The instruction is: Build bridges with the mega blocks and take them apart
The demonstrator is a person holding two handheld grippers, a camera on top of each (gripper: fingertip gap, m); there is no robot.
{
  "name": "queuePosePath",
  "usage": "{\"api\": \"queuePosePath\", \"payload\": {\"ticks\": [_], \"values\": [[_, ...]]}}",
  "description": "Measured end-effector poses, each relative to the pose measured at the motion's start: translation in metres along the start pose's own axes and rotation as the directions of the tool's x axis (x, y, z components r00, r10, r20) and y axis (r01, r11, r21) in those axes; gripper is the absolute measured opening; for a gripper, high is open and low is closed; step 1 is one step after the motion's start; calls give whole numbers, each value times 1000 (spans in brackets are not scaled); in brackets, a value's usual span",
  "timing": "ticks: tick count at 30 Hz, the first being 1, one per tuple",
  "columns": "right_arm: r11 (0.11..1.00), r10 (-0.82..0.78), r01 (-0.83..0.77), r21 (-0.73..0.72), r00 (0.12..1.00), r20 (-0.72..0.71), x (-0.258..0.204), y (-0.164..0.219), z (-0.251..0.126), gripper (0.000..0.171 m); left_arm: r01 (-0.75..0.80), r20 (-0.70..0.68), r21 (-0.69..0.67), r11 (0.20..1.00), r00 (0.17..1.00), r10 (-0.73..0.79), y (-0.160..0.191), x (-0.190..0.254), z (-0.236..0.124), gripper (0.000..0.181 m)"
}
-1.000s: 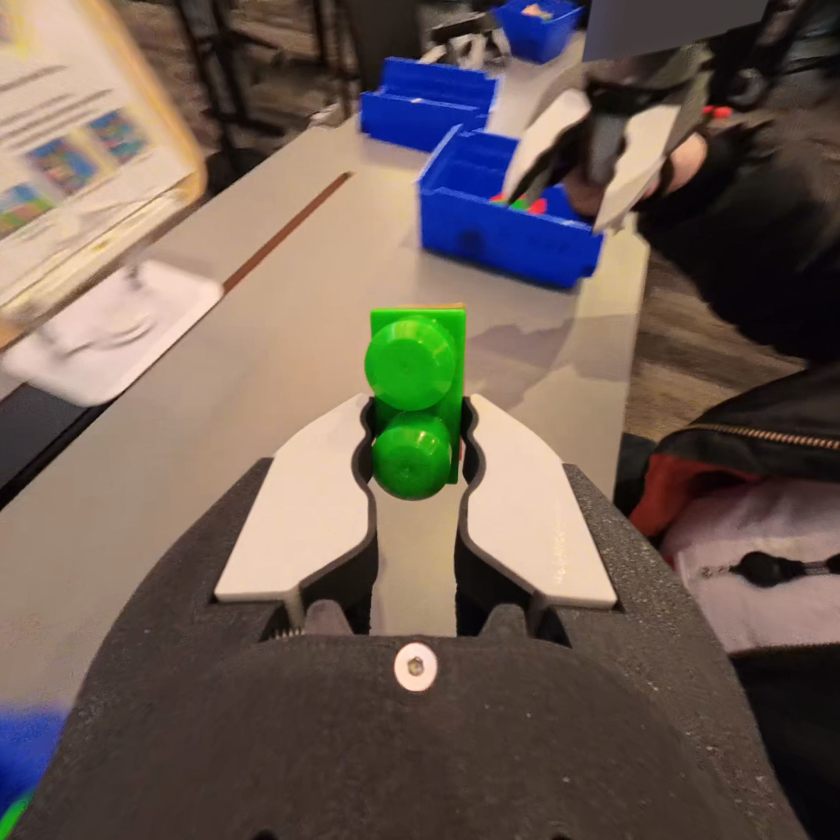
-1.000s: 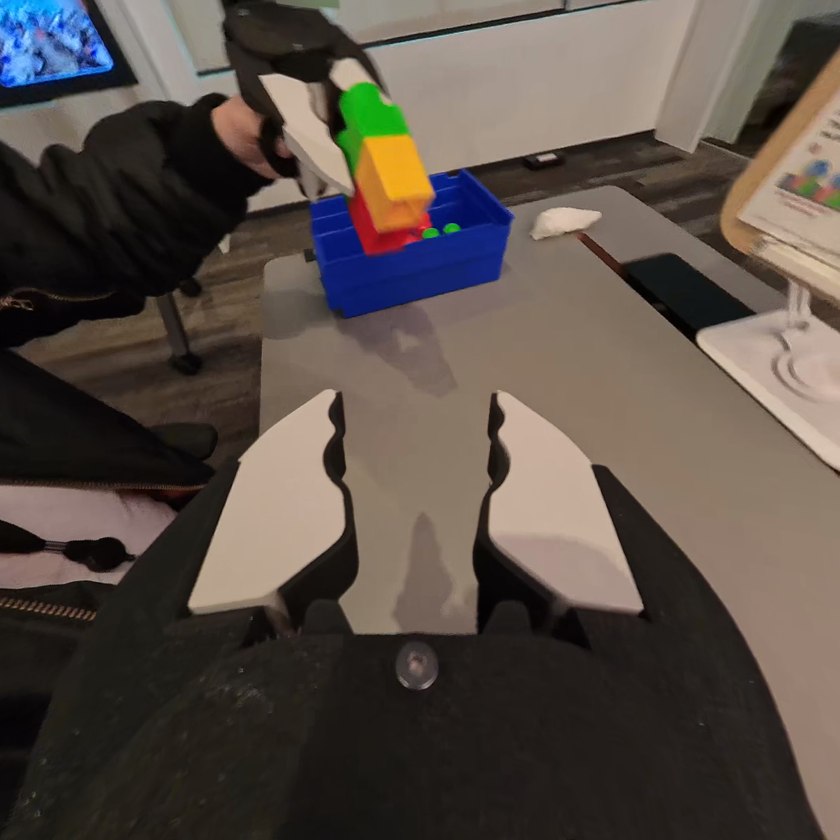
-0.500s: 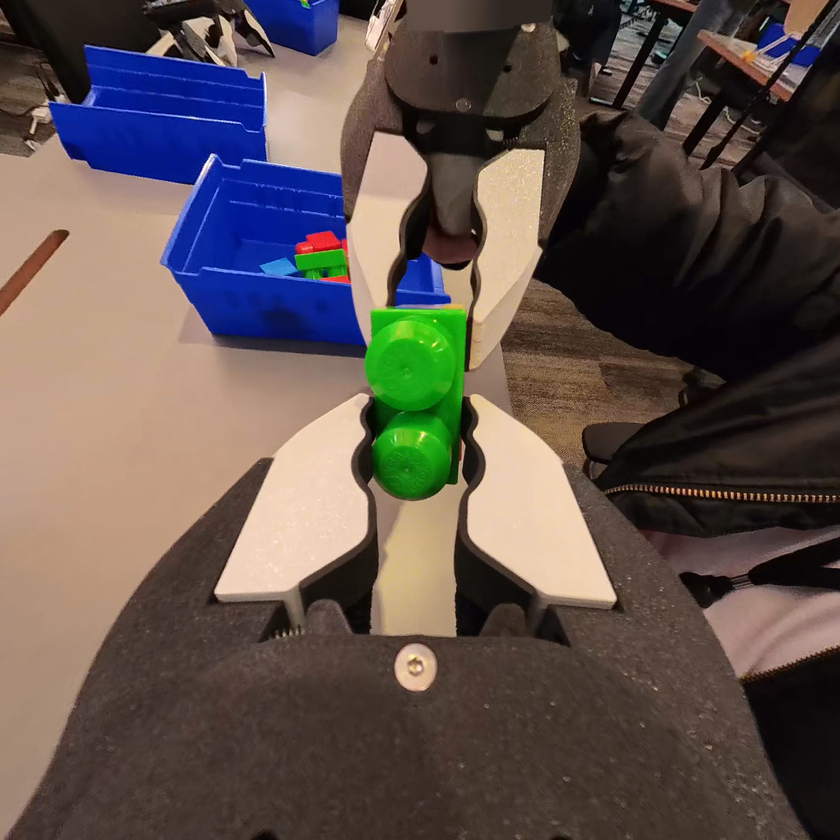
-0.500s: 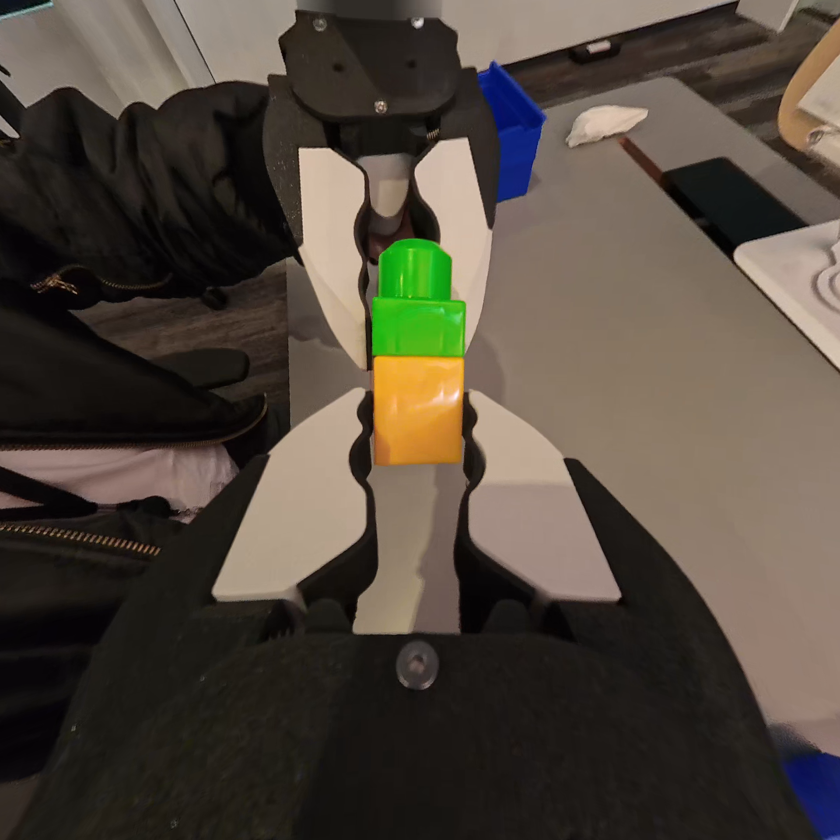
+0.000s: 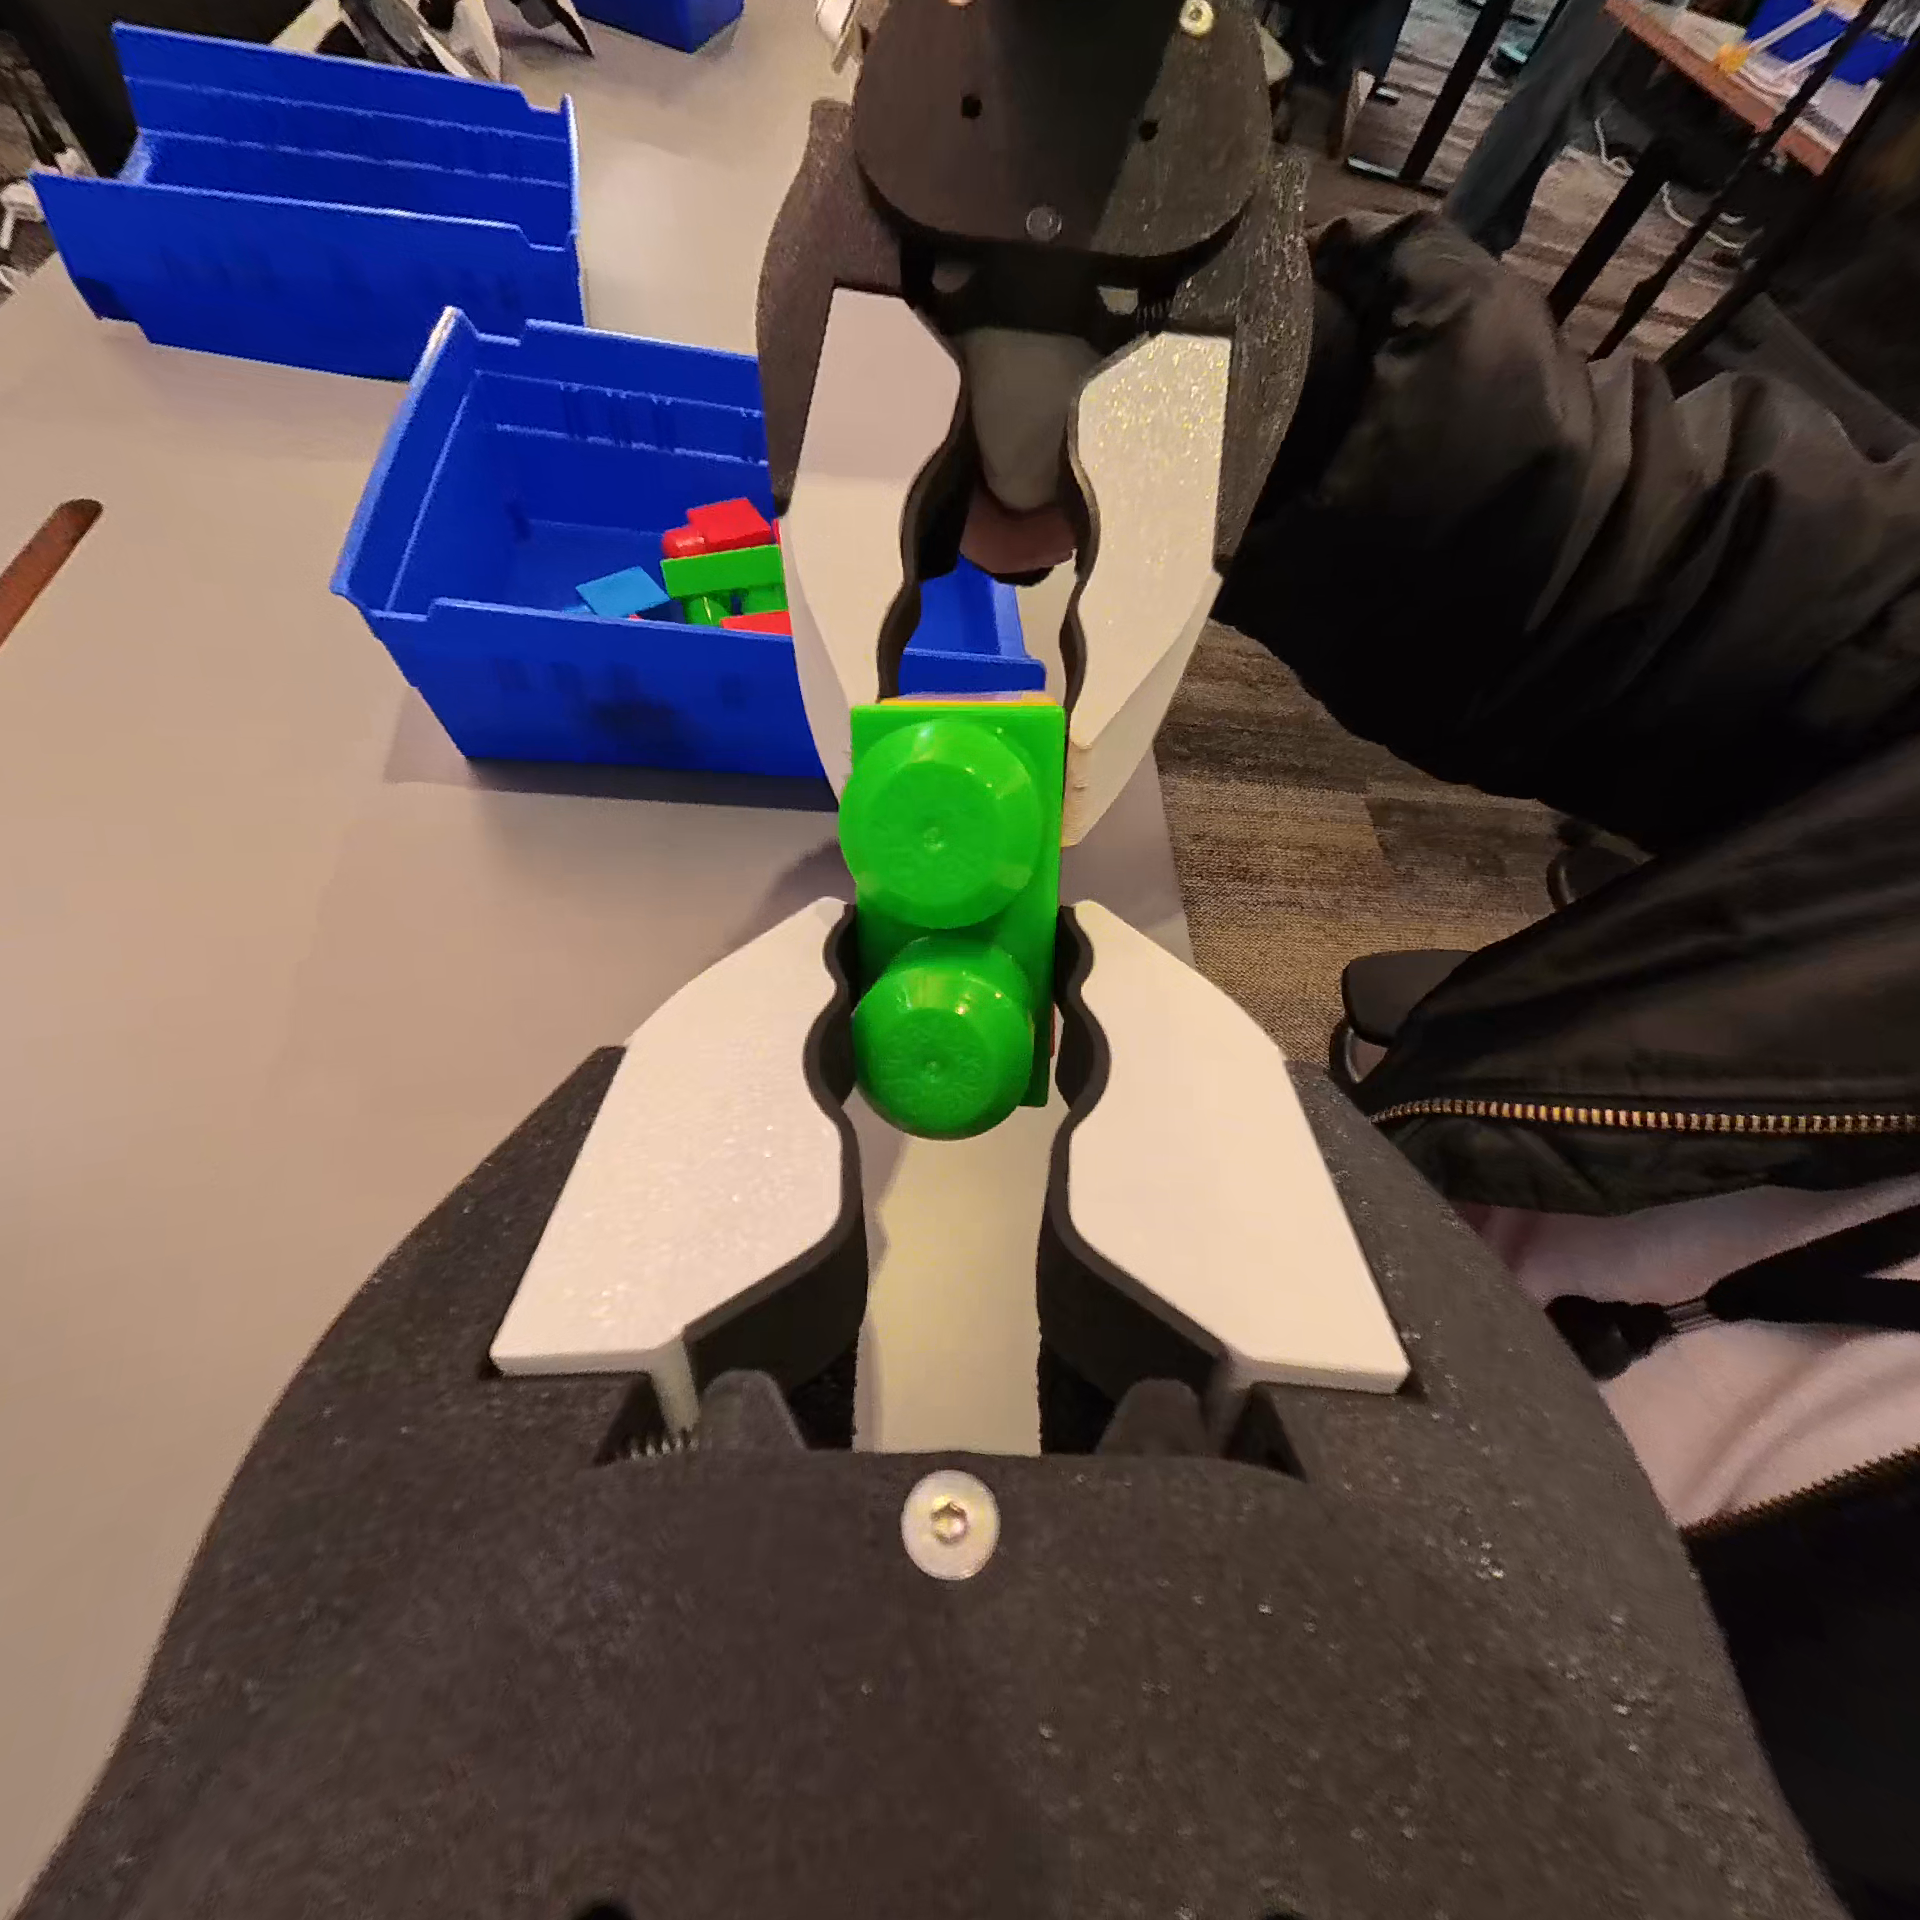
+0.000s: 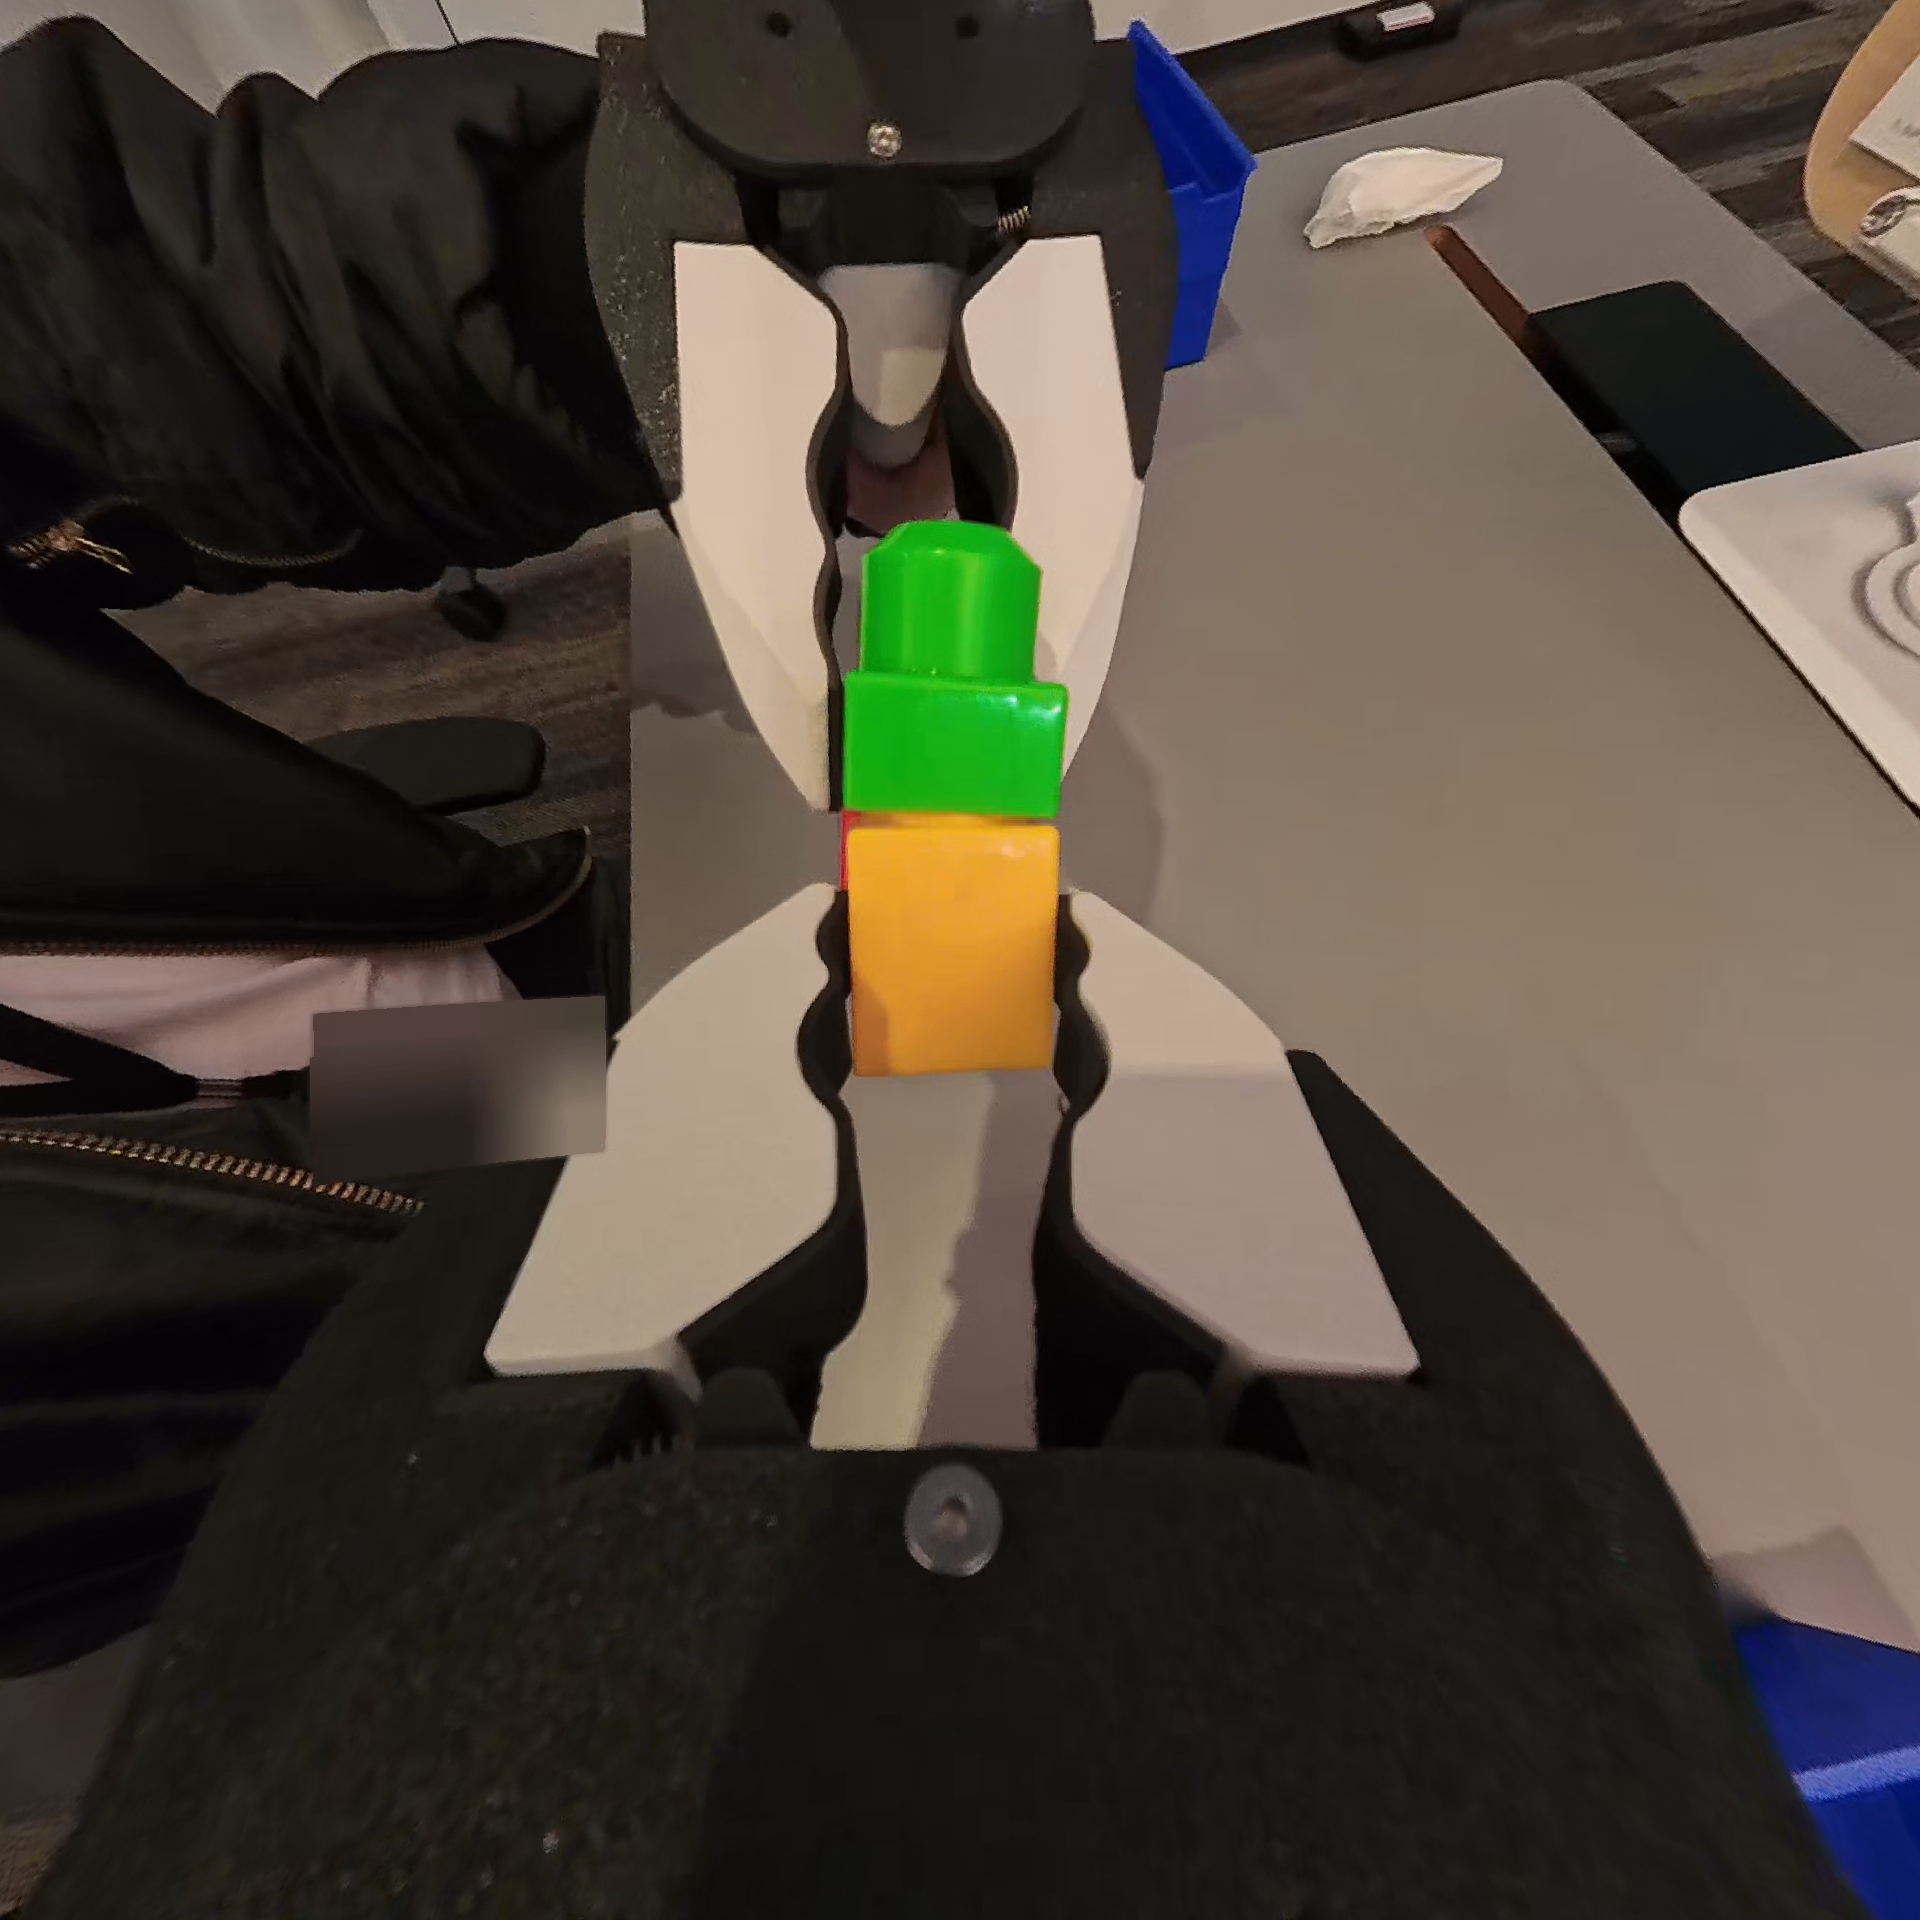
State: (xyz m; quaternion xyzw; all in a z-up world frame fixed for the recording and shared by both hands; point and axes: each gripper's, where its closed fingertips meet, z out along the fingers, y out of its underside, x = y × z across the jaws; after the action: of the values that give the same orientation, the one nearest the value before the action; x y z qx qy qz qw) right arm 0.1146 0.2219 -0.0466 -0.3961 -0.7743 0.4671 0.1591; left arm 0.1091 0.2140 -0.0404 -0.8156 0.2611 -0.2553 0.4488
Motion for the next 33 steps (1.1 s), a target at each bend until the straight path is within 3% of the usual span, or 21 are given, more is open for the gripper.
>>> {"api": "queuePosePath", "payload": {"ticks": [2,5,7,9,13,16,21,26,29,31,33], "values": [[998,2,-5,-62,999,-41,9,14,-2,36,9,26,33,999,1000,-10,-1,-8,-9,36],[997,76,-76,-2,997,-19,12,23,-17,36,49,23,108,993,998,-52,-5,-15,-35,36],[997,60,-68,-45,987,-151,29,39,-40,36,34,56,100,994,998,-40,1,-19,-42,36],[986,52,-106,-126,926,-375,63,71,-86,36,40,63,88,995,997,-46,8,-17,-43,36],[880,310,-463,-102,724,-616,112,173,-164,37,21,82,49,999,996,-25,26,-14,-37,36],[814,359,-572,-103,634,-685,125,229,-174,37,46,53,58,997,997,-49,30,-13,-26,36],[792,382,-602,-98,615,-690,130,254,-166,37,68,32,52,996,997,-69,35,-12,-8,36],[845,348,-532,-48,616,-707,132,224,-175,45,77,41,68,995,996,-80,34,-12,-5,36],[948,295,-310,69,780,-552,103,137,-148,41,84,34,95,992,996,-87,25,-14,-7,36],[978,192,-142,153,900,-391,65,69,-112,54,88,19,119,989,996,-91,16,-14,-7,36],[989,80,-42,139,958,-275,31,31,-72,67,78,26,135,988,996,-82,9,-14,-6,36]]}}
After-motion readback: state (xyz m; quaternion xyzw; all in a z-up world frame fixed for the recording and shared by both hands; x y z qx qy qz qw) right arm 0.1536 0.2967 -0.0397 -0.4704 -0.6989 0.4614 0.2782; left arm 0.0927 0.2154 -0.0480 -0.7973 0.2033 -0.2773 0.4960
